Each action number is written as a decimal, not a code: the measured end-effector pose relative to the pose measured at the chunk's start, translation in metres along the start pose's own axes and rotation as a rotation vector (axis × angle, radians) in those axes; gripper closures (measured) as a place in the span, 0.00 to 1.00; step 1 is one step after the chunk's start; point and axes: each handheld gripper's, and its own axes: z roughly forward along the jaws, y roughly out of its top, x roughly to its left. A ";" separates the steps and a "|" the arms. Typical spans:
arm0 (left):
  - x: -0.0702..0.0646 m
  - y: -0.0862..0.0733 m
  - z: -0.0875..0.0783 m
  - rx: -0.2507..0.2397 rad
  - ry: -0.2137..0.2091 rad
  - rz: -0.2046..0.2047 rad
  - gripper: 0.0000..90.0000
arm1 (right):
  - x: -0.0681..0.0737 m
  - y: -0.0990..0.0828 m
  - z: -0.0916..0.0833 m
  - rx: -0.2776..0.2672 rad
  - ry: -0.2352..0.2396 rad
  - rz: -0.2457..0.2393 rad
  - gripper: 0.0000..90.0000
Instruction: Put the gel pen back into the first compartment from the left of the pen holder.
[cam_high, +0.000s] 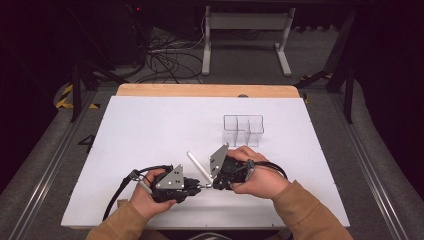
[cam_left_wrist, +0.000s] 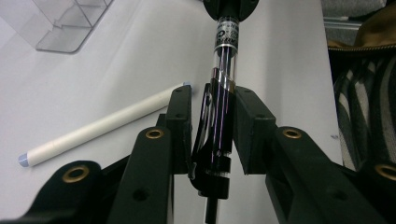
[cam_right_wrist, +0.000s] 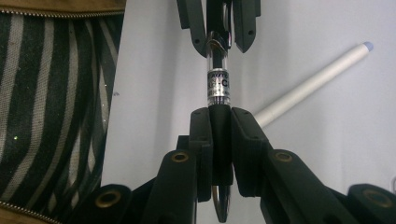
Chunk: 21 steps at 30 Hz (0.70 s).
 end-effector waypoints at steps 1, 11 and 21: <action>0.000 0.000 0.001 0.005 -0.002 0.007 0.80 | 0.000 0.000 0.000 0.000 -0.001 -0.005 0.89; -0.002 0.001 0.001 0.034 -0.018 0.048 0.84 | 0.000 0.001 0.002 -0.002 0.005 -0.044 0.88; 0.000 -0.001 -0.002 0.023 -0.003 0.029 0.84 | -0.002 -0.004 -0.002 -0.075 -0.019 0.021 0.74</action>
